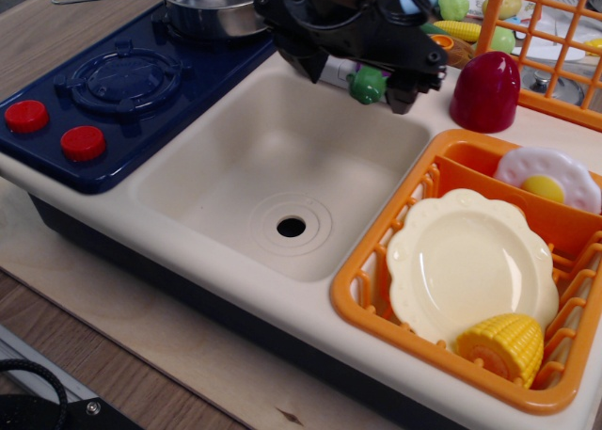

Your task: Put eggplant into pan

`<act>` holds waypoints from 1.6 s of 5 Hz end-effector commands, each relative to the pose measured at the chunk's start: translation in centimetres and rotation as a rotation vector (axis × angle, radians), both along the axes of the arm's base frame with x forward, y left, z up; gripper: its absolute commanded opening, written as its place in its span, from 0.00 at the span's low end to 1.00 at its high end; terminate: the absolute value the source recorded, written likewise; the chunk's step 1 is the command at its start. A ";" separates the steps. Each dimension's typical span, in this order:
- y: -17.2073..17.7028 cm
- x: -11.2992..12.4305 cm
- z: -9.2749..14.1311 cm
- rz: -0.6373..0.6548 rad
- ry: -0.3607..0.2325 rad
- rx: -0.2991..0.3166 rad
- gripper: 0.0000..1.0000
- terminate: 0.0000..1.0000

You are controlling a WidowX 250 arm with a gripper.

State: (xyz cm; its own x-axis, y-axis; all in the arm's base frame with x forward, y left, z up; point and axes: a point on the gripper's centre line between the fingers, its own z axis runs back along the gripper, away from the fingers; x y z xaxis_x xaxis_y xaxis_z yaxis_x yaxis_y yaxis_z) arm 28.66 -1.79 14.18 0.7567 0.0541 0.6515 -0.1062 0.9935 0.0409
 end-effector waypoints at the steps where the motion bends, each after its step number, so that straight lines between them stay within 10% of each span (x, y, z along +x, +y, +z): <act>1: 0.8 1.9 -0.2 -0.044 -0.033 -0.014 1.00 0.00; 2: 0.7 2.3 -0.7 -0.033 -0.032 -0.025 1.00 0.00; 3: 0.3 2.0 -0.4 -0.015 -0.033 -0.018 0.00 0.00; 8: 6.5 -3.2 3.1 0.221 0.076 0.002 0.00 0.00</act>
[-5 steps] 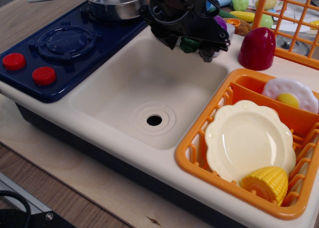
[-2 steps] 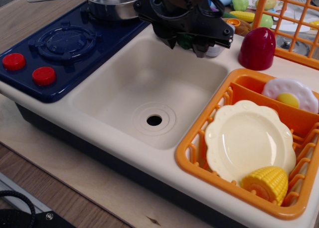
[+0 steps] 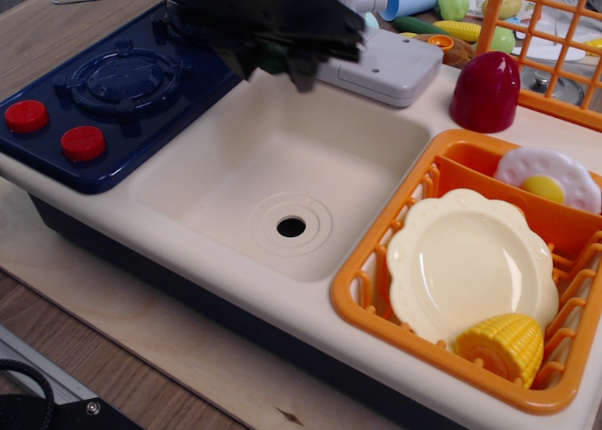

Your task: Put eggplant into pan

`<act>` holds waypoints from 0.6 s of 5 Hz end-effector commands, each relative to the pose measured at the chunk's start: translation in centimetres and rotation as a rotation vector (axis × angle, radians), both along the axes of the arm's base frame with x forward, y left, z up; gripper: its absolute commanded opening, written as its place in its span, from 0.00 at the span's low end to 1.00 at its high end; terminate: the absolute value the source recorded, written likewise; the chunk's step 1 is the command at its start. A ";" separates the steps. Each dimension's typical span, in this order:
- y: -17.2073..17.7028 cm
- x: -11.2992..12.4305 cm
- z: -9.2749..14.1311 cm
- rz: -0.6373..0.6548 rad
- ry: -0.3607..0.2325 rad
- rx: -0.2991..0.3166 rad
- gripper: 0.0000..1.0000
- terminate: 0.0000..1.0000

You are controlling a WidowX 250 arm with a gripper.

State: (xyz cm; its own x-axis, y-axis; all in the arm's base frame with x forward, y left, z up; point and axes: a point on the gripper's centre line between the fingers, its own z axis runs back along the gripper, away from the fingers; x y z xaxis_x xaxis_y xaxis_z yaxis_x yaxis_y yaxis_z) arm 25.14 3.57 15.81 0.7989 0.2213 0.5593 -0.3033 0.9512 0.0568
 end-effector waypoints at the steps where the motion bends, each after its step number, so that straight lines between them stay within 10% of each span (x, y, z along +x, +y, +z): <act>1: 3.7 0.6 2.0 0.007 -0.038 0.039 0.00 0.00; 3: 8.2 2.7 3.4 -0.047 -0.030 0.046 0.00 0.00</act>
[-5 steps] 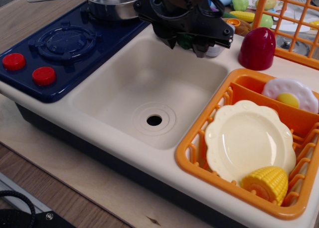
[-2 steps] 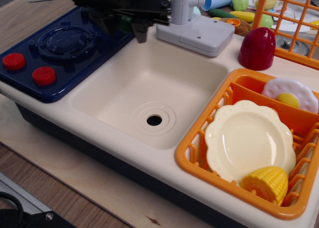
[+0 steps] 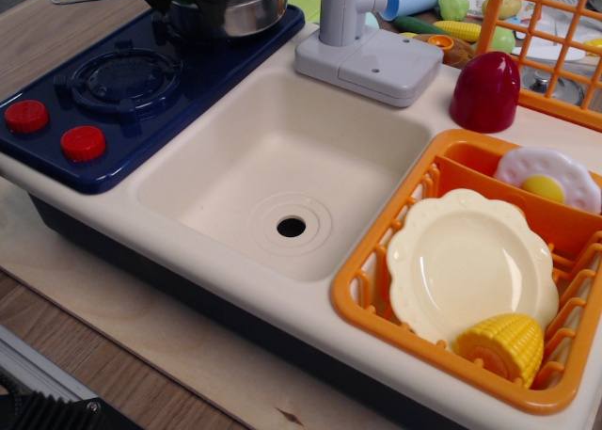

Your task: Put eggplant into pan

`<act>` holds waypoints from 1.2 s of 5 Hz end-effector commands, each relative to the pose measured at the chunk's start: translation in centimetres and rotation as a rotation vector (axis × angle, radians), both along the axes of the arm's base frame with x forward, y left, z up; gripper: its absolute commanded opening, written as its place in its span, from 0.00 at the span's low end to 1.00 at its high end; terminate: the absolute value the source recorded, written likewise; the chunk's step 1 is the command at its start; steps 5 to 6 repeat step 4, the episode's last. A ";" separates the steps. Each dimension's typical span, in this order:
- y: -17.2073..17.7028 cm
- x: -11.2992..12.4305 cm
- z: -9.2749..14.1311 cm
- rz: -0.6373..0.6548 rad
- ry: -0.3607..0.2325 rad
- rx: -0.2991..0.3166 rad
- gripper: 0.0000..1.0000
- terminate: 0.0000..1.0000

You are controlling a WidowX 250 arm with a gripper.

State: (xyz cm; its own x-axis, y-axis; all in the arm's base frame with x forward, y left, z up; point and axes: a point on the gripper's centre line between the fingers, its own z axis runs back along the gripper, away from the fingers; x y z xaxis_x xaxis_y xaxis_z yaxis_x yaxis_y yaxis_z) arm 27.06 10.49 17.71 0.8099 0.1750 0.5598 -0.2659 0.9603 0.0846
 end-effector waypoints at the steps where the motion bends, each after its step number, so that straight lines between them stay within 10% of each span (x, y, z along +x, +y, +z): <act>1: 3.2 2.5 1.8 -0.050 -0.025 0.008 0.00 0.00; 2: 4.6 3.8 1.1 -0.101 -0.018 -0.071 1.00 0.00; 3: 4.6 3.8 1.1 -0.101 -0.018 -0.071 1.00 0.00; 4: 4.6 3.8 1.1 -0.101 -0.018 -0.071 1.00 1.00; 6: 4.6 3.8 1.1 -0.101 -0.018 -0.071 1.00 1.00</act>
